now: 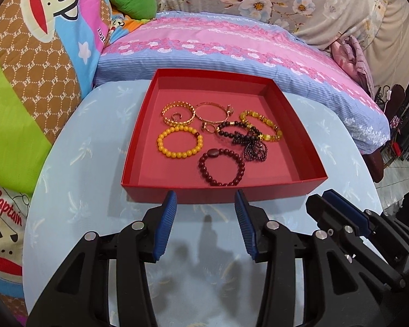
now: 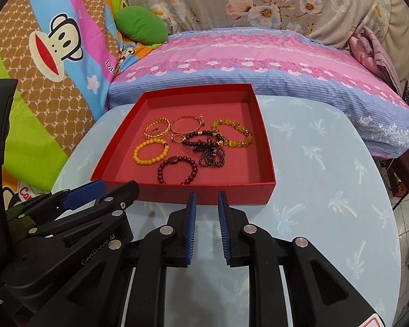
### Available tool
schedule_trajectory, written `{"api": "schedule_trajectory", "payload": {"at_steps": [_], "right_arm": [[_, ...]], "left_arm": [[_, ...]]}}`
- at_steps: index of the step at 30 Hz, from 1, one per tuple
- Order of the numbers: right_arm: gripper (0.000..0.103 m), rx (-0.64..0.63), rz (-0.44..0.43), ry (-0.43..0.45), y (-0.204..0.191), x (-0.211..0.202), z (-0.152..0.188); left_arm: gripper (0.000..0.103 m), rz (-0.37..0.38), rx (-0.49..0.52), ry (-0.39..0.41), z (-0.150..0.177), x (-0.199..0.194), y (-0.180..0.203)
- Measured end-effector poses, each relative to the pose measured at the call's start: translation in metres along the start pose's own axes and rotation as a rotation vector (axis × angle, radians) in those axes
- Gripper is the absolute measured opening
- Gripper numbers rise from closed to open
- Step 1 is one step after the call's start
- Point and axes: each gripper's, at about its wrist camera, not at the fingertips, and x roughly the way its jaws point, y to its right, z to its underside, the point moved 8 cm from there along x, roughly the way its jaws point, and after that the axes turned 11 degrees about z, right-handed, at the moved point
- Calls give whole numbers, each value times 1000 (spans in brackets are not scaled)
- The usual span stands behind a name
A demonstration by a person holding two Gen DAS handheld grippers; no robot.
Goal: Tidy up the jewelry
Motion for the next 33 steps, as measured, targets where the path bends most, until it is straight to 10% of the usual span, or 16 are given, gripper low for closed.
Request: {"api": "schedule_trajectory", "payload": {"at_steps": [33], "right_arm": [[61,7,68,2,15,-6,28]], "left_arm": [[79,-106,-6,-16,34,-3,-25]]}}
